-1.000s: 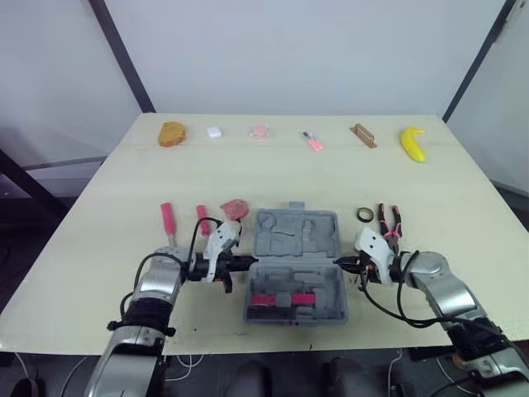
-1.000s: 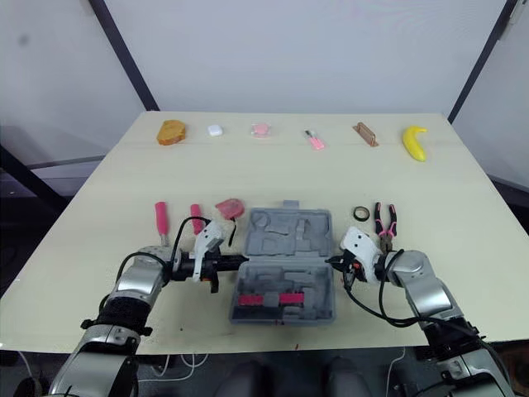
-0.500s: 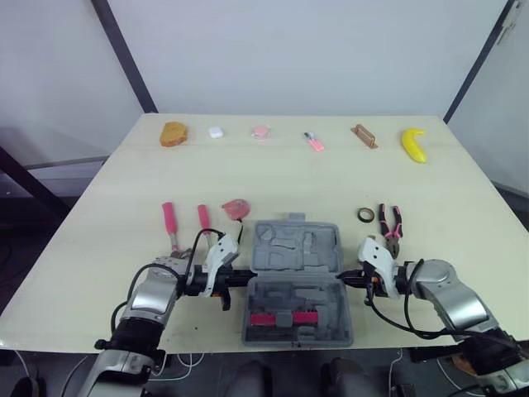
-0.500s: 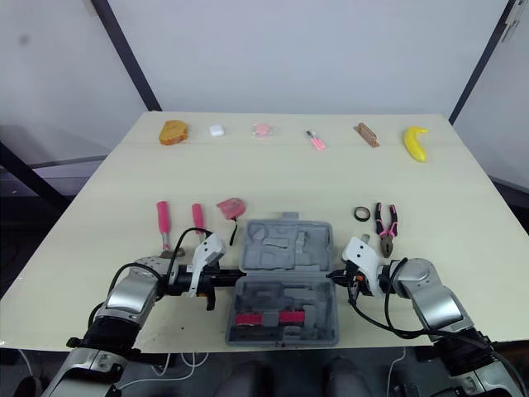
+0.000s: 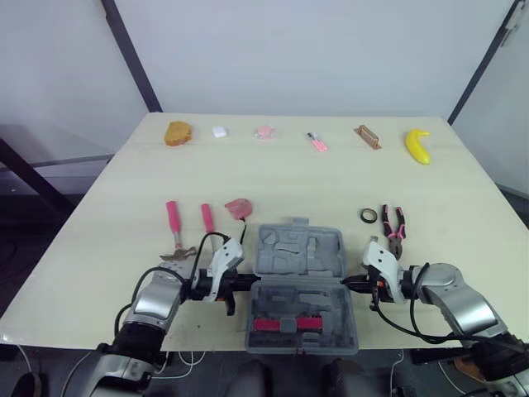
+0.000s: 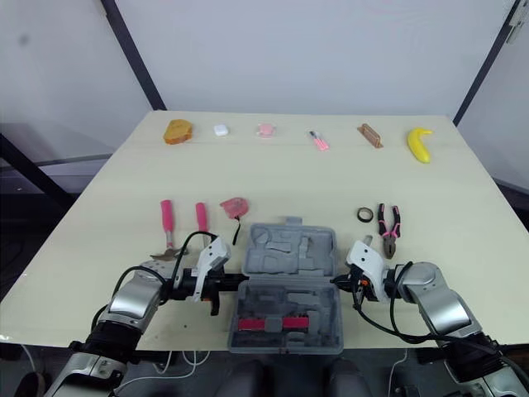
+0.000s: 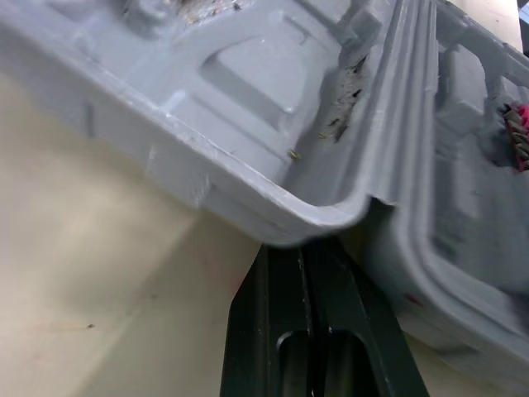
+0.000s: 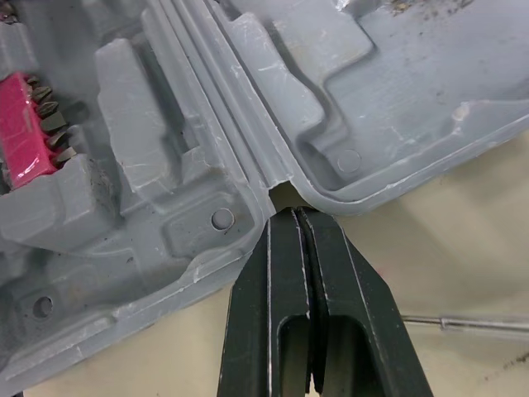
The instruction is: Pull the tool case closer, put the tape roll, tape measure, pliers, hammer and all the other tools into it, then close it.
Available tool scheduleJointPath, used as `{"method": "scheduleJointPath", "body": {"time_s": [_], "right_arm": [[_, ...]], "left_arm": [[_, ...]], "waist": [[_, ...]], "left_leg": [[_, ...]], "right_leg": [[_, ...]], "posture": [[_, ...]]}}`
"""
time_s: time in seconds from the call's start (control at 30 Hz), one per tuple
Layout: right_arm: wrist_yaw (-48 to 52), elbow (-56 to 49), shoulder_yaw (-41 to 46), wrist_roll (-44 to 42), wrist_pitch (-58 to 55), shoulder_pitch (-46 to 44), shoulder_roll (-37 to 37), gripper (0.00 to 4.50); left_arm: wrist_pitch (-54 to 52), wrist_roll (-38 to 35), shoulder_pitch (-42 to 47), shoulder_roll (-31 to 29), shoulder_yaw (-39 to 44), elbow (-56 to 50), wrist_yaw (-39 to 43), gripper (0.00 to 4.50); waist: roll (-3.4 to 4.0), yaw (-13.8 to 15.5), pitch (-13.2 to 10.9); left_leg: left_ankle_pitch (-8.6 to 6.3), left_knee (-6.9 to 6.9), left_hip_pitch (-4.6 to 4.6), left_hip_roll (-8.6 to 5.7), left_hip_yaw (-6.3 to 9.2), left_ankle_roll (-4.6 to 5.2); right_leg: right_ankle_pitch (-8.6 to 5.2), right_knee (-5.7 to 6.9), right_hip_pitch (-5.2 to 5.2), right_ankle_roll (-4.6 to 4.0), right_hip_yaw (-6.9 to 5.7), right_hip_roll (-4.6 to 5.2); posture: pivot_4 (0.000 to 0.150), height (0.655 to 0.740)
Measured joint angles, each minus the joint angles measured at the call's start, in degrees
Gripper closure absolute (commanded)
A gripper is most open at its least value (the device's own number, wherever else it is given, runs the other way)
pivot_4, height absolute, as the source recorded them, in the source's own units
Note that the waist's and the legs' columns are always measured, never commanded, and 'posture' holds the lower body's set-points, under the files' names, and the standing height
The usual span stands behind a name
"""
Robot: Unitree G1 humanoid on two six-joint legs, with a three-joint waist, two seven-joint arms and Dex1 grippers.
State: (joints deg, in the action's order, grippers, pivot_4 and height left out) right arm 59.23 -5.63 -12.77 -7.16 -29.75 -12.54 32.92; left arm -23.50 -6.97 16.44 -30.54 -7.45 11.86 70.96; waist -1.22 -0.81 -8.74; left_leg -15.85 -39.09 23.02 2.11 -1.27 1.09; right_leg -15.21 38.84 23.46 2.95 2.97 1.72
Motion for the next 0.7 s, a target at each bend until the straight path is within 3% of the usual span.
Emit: {"method": "scheduleJointPath", "body": {"time_s": [0.7], "right_arm": [[-0.5,-1.1,-0.5,-1.9,-0.1,0.4,0.2,4.5]], "left_arm": [[1.4,-1.3,-0.4,-3.3,-2.5,-0.9,-0.8,4.46]], "waist": [[0.03,-0.1,0.0]], "left_leg": [[0.0,0.0,-0.03,0.03,0.02,0.0]], "right_leg": [[-0.01,0.0,-0.02,-0.01,0.01,-0.08]], "posture": [[0.15,0.74]]}}
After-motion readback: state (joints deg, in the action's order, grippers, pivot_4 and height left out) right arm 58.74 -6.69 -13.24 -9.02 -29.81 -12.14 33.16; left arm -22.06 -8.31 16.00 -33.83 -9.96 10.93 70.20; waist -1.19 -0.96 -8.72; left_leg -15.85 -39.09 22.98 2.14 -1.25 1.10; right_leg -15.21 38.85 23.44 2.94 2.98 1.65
